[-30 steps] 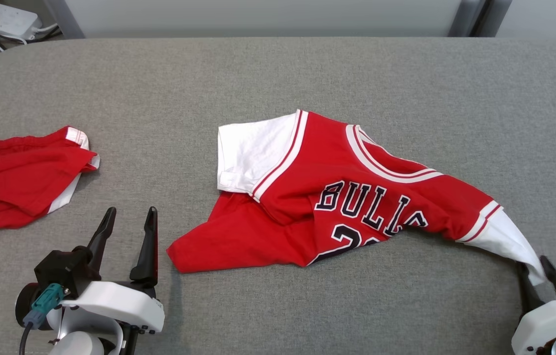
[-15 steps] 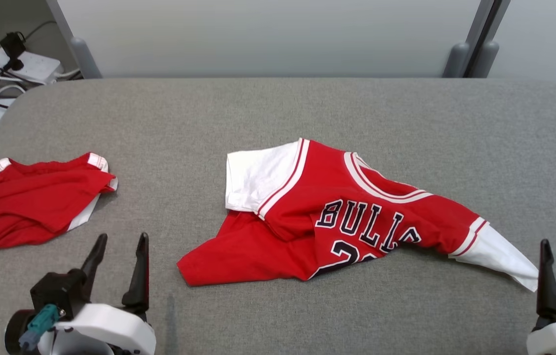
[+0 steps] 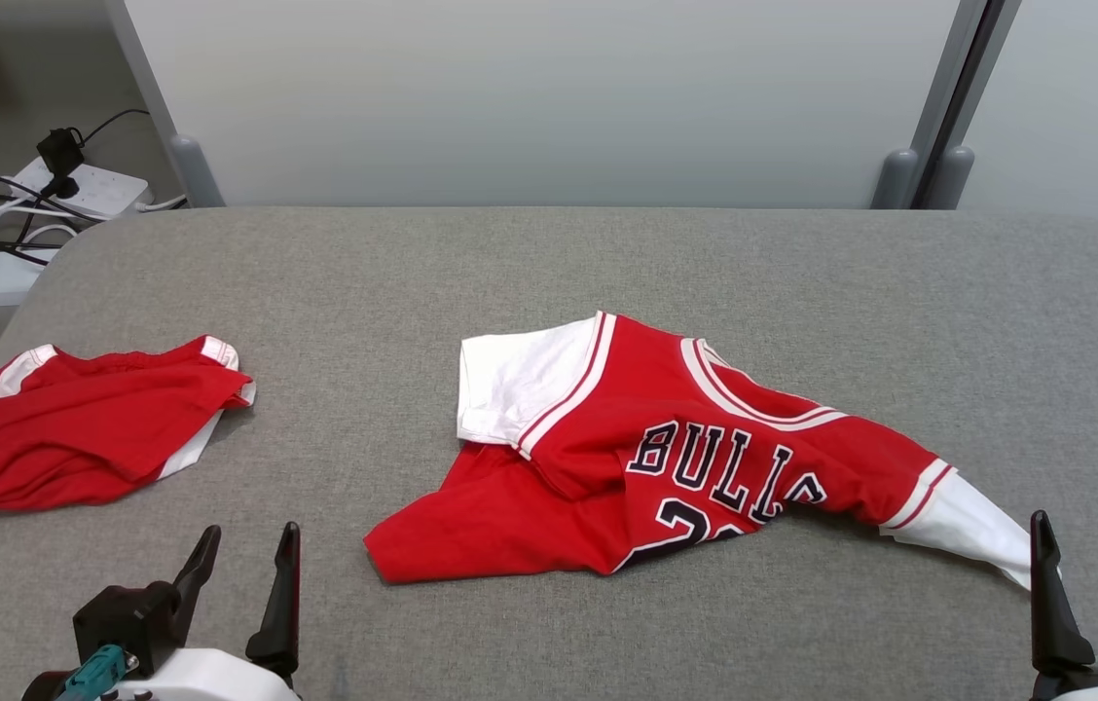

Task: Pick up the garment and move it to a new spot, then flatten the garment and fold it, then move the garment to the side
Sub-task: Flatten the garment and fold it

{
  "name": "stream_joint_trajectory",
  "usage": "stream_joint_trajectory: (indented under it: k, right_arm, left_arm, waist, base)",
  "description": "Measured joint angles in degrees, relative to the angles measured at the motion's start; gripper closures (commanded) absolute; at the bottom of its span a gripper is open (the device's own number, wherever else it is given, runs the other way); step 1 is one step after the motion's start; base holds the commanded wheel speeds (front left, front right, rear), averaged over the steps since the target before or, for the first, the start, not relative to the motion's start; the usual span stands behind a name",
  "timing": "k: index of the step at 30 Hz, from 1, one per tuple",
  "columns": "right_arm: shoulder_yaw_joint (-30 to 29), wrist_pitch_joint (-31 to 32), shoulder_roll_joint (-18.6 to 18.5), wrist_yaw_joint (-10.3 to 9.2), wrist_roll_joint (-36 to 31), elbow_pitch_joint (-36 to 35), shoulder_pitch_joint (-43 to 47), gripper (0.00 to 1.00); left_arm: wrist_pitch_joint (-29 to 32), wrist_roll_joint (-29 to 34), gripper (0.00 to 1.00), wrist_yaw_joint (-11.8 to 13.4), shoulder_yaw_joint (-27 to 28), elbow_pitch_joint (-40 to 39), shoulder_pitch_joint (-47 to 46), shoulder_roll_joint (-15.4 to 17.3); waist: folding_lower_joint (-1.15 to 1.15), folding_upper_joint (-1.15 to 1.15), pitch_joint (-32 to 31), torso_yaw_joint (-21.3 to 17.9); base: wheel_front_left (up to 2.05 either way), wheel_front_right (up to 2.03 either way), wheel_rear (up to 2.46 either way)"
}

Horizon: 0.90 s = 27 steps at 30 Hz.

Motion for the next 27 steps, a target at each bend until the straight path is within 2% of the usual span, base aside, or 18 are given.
stream_joint_trajectory:
  k: [5,8,12,16,18,27]
  right_arm:
    - [0.16,0.01,0.04,0.00,0.31,-0.18,0.04,0.00]
    - [0.82,0.52,0.04,-0.02,0.85,-0.26,0.02,0.00]
    - [1.75,0.51,0.08,-0.03,0.90,-0.42,-0.27,0.00]
    - [2.77,0.51,0.05,-0.04,0.90,-0.49,-1.64,0.00]
    - [3.13,0.51,0.08,-0.04,0.91,-0.51,-2.05,0.00]
    - [4.85,-0.26,0.05,-0.03,1.94,0.02,-5.71,0.00]
  left_arm:
    - [0.67,0.00,0.00,-0.04,-0.67,0.01,0.00,0.23]
    - [1.82,0.01,0.00,-1.26,-2.09,0.81,-0.46,0.23]
    - [3.83,0.00,0.00,-4.52,-4.41,3.41,-4.75,-0.32]
    - [7.25,-0.85,0.00,-8.33,-7.30,8.05,-11.52,-3.23]
    - [7.82,-1.19,0.00,-9.09,-7.72,9.57,-12.92,-3.99]
    - [10.79,-4.15,0.00,-15.62,-9.05,27.25,-25.48,-8.95]
  waist:
    - [0.00,0.00,-0.06,-0.08]
    - [0.00,0.00,0.29,-0.22]
    - [0.00,0.00,1.56,-0.75]
    - [0.00,0.00,3.21,-1.92]
    - [0.00,0.00,3.70,-2.30]
    - [0.00,0.00,8.86,-7.12]
  base:
    - [0.00,0.00,0.00]
    - [0.00,0.00,0.00]
    - [0.00,0.00,0.00]
    - [0.00,0.00,0.00]
    - [0.00,0.00,0.00]
    - [0.00,0.00,0.00]
